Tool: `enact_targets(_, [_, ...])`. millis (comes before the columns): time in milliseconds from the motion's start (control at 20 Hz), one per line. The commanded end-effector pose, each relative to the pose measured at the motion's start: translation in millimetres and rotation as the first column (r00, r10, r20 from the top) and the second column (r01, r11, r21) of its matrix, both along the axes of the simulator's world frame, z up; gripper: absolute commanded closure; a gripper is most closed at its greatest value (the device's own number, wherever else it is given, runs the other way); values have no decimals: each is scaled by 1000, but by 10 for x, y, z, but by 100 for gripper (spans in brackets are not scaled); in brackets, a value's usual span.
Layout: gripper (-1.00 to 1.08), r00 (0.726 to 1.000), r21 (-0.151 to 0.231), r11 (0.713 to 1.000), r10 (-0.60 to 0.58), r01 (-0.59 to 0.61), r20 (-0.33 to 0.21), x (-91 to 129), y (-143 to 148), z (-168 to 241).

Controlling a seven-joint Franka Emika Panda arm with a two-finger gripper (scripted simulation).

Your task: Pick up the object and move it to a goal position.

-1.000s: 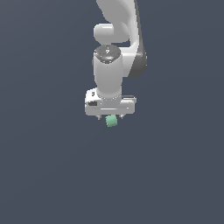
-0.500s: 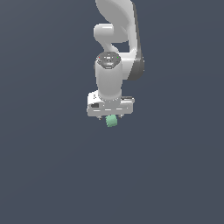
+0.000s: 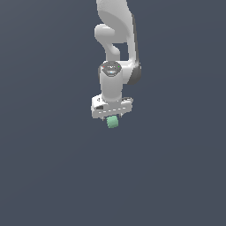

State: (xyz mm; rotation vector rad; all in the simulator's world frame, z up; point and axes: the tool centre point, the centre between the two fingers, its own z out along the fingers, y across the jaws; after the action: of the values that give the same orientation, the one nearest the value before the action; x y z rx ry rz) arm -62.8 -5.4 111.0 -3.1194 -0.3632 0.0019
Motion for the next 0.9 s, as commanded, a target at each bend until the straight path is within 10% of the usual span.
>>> enact_targets(0, [-92,1000,-1,1000,28,-28,1,-94,6,-86])
enact_targets(850, [-92,998,-1,998,61,-61,1,-222,14,-380])
